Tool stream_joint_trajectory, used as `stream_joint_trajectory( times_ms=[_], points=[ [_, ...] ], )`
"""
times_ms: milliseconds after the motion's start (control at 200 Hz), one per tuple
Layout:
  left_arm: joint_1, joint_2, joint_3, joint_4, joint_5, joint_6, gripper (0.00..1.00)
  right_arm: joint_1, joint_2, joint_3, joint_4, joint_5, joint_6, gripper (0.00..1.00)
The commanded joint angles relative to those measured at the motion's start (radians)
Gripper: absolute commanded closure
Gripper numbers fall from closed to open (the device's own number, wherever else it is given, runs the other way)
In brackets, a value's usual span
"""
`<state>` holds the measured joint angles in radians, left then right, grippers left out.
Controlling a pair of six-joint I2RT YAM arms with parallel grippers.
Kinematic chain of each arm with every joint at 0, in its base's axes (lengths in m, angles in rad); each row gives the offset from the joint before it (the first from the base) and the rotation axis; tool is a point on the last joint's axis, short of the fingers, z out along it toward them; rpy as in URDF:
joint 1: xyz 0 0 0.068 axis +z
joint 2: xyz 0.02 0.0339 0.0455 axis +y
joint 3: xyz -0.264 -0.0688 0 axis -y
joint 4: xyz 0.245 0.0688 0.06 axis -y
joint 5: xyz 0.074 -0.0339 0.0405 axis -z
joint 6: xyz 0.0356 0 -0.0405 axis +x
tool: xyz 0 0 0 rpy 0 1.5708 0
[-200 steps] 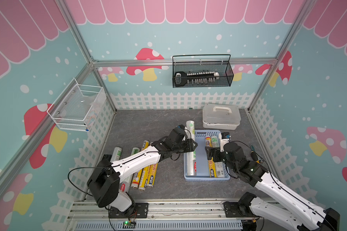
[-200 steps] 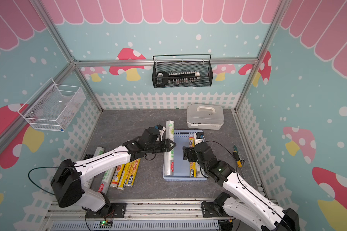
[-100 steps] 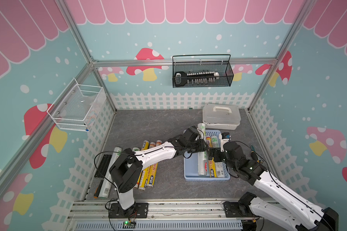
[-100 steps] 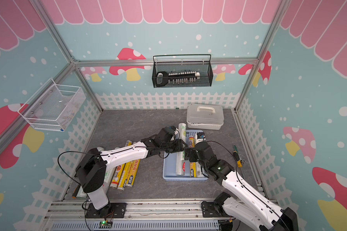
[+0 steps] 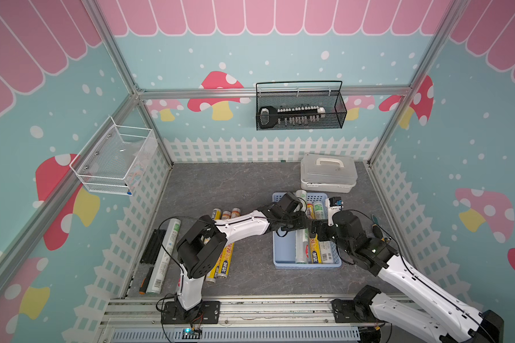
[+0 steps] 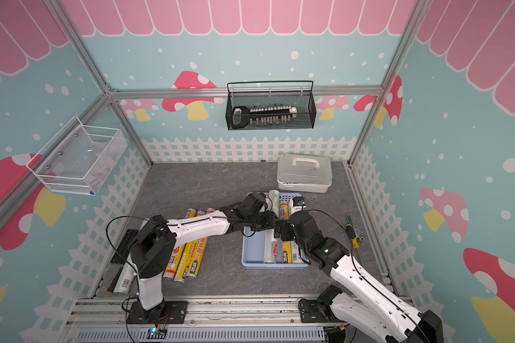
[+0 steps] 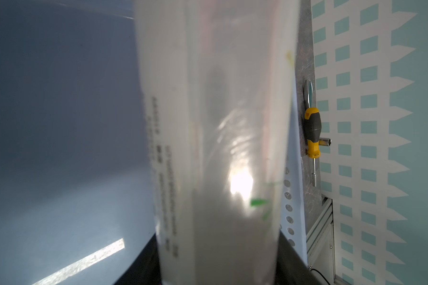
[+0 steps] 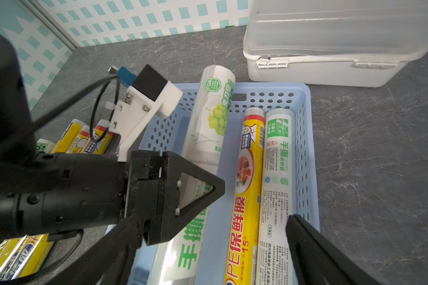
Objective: Put the plastic wrap into the basket
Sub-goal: Place the plastic wrap in the basket.
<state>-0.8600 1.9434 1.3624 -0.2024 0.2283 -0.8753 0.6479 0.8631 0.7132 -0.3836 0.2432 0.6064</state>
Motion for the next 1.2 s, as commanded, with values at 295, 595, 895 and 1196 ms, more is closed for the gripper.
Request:
stream_joint_trajectory(
  times_ms=[295,595,895,1196],
  points=[
    [-0.005,0.049,0.038,0.075,0.026,-0.029,0.90,-0.003,0.015,-0.031,-0.032,-0.013,-0.002,0.04],
    [0.007,-0.001,-0.074,0.167,-0.118,-0.102,0.88,-0.005,0.012,-0.058,-0.037,-0.007,0.015,0.04],
    [0.043,0.082,-0.041,0.213,0.078,-0.118,0.80,-0.005,0.021,-0.060,-0.036,0.002,0.018,0.04],
    [0.035,0.106,-0.002,0.133,0.120,-0.049,0.71,-0.004,0.037,-0.059,-0.033,0.005,0.029,0.04]
  ],
)
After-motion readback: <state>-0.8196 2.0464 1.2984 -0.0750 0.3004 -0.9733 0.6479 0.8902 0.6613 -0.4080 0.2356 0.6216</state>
